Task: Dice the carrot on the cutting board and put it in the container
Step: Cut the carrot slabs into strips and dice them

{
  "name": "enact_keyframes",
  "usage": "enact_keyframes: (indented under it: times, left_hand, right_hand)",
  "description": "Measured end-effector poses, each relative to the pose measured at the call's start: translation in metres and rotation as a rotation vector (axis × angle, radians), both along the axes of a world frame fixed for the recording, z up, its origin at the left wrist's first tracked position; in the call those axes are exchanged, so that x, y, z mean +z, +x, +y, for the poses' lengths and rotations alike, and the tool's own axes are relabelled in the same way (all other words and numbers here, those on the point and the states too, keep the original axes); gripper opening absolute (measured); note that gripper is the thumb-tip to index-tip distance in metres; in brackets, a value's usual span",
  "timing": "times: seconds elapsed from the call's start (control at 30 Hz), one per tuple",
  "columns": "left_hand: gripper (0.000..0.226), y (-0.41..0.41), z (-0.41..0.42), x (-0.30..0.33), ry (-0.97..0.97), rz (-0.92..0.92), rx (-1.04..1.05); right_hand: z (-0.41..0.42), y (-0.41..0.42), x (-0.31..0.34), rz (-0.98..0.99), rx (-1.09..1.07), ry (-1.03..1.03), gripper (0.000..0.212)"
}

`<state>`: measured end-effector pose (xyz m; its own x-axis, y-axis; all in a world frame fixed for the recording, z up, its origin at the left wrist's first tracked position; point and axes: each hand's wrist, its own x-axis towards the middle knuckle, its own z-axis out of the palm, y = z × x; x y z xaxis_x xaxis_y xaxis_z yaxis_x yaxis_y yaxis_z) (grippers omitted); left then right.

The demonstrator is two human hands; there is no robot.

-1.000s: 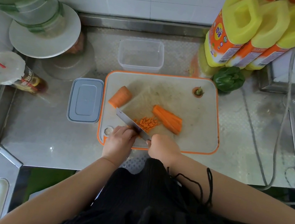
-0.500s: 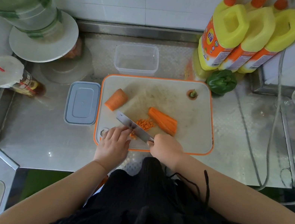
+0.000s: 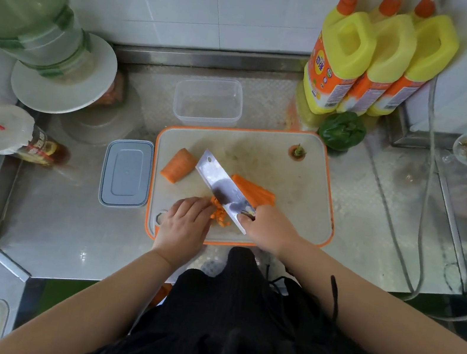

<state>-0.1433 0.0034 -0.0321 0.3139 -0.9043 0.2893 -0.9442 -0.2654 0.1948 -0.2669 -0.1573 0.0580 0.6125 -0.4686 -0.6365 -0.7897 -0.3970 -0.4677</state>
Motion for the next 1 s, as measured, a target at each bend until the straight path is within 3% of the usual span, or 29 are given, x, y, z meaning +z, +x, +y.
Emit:
enact_keyframes:
  times: [0.17, 0.27, 0.37, 0.43, 0.53, 0.67, 0.73, 0.8, 0.87, 0.93, 1.0]
  left_hand:
    - [0.023, 0.007, 0.003, 0.001, 0.036, 0.052, 0.078]
    - [0.023, 0.011, -0.006, 0.012, 0.029, 0.185, 0.105]
    - [0.009, 0.014, -0.016, 0.022, 0.054, 0.328, 0.207]
    - [0.017, 0.012, -0.019, 0.029, 0.057, 0.374, 0.254]
    - [0.003, 0.012, -0.019, 0.035, -0.071, 0.338, 0.241]
    - [0.029, 0.011, -0.018, 0.049, -0.338, 0.426, 0.363]
    - [0.032, 0.013, -0.019, 0.063, -0.391, 0.467, 0.409]
    - [0.029, 0.016, -0.02, 0.072, -0.306, 0.549, 0.357]
    - [0.024, 0.016, -0.023, 0.079, -0.029, 0.646, 0.263]
    - [0.023, 0.016, -0.023, 0.073, 0.347, 0.542, 0.199]
    - [0.03, 0.017, -0.023, 0.063, 0.534, 0.413, 0.18]
  right_hand:
    - [-0.005, -0.009, 0.0, -0.018, -0.017, -0.023, 0.045]
    - [-0.007, -0.013, -0.005, -0.026, 0.001, -0.051, 0.043]
    - [-0.009, -0.019, -0.013, -0.021, 0.044, -0.101, 0.042]
    - [-0.01, -0.023, -0.017, -0.041, 0.07, -0.152, 0.036]
    - [-0.013, -0.032, -0.016, -0.058, 0.183, -0.336, 0.031]
    - [-0.011, -0.043, -0.022, -0.119, 0.352, -0.583, 0.028]
    - [-0.005, -0.046, -0.023, -0.156, 0.393, -0.656, 0.03]
    - [-0.001, -0.046, -0.024, -0.197, 0.402, -0.696, 0.036]
    - [0.003, -0.045, -0.024, -0.213, 0.429, -0.682, 0.037]
    - [0.004, -0.043, -0.024, -0.224, 0.454, -0.663, 0.04]
    - [0.006, -0.041, -0.021, -0.191, 0.502, -0.674, 0.041]
